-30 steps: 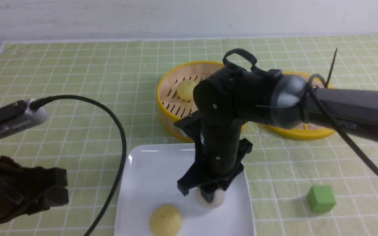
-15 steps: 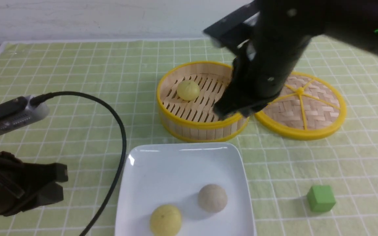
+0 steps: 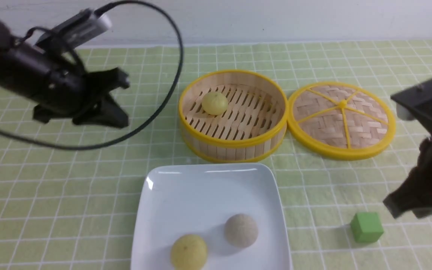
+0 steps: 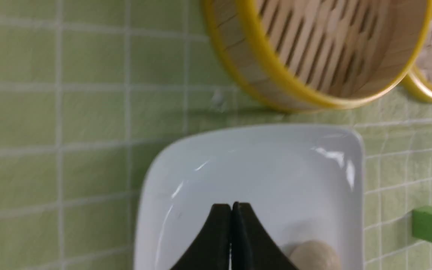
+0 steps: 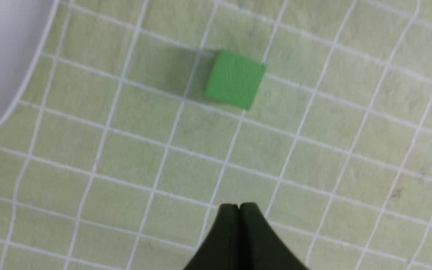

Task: Put the steamed buns into the plate on the green tablecloth.
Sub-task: 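Reach into the bamboo steamer and grasp a bun with the left gripper, then carry the bun from the bamboo steamer to the plate with the left gripper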

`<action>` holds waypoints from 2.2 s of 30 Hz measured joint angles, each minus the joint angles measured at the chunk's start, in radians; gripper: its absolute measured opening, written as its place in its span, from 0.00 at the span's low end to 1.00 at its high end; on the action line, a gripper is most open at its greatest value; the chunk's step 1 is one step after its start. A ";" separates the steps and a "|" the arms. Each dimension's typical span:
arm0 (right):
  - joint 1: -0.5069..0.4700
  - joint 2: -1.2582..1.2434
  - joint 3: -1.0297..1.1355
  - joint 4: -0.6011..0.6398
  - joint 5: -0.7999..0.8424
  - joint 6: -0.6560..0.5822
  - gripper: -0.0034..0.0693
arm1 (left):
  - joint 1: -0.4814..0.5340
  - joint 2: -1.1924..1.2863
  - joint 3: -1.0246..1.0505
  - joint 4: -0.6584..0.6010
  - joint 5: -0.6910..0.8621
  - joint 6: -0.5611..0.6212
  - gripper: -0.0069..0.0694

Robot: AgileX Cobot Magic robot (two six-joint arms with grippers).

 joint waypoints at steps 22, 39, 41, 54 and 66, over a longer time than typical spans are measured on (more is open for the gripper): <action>-0.003 -0.001 0.079 0.216 -0.302 0.062 0.04 | -0.221 0.684 -0.769 0.207 -0.018 -0.169 0.59; -0.003 -0.001 0.170 0.212 -0.308 0.062 0.06 | -0.221 0.750 -0.782 0.215 -0.043 -0.220 0.15; -0.003 -0.001 0.171 0.209 -0.308 0.062 0.06 | -0.221 0.715 -0.782 0.222 0.015 -0.216 0.12; -0.003 -0.038 0.172 0.113 -0.252 0.062 0.07 | -0.220 0.223 -0.766 0.383 0.304 -0.146 0.12; -0.003 -0.252 0.172 0.059 -0.210 0.062 0.09 | -0.293 -0.084 0.105 0.186 0.075 -0.070 0.12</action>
